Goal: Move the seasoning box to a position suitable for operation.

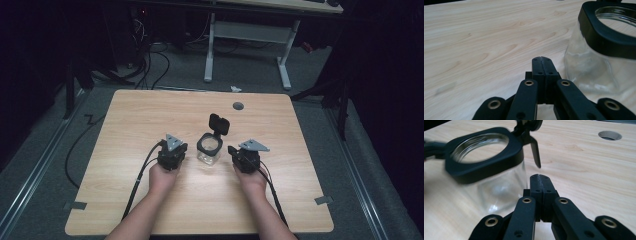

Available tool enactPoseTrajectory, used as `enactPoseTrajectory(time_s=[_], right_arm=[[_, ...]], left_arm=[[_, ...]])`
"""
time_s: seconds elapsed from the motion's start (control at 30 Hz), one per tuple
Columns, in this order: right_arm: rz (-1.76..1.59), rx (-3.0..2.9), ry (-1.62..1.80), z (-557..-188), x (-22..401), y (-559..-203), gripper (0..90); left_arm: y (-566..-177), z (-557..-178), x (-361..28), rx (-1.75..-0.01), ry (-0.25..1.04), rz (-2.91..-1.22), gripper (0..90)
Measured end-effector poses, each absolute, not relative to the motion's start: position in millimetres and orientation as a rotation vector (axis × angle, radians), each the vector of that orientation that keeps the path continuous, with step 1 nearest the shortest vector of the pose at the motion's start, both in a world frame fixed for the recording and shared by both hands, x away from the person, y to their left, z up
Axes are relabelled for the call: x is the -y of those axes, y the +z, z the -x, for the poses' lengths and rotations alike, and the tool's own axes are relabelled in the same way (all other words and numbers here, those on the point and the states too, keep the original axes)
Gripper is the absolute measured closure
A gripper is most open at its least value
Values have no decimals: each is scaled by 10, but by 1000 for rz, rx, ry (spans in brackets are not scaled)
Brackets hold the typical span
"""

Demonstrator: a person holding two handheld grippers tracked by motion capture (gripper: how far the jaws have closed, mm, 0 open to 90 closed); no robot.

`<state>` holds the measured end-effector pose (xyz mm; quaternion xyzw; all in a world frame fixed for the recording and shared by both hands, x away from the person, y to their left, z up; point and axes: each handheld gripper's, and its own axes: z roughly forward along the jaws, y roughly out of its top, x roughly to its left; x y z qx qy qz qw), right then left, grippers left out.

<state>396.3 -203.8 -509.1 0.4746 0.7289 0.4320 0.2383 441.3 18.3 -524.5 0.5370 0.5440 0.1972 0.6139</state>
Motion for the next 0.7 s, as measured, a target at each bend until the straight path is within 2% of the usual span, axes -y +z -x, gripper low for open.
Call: enactPoseTrajectory(time_s=[0.3, 0.7], right_arm=[[-1273, -1999, 1154, -3729, 2178, -5088, 900], [-1302, -1987, 1139, -3735, 2309, -5137, 900]], left_arm=[[-5269, -4395, 23, -1232, 418, -1268, 900], [-5288, -3969, 199, -1179, 387, -1294, 900]])
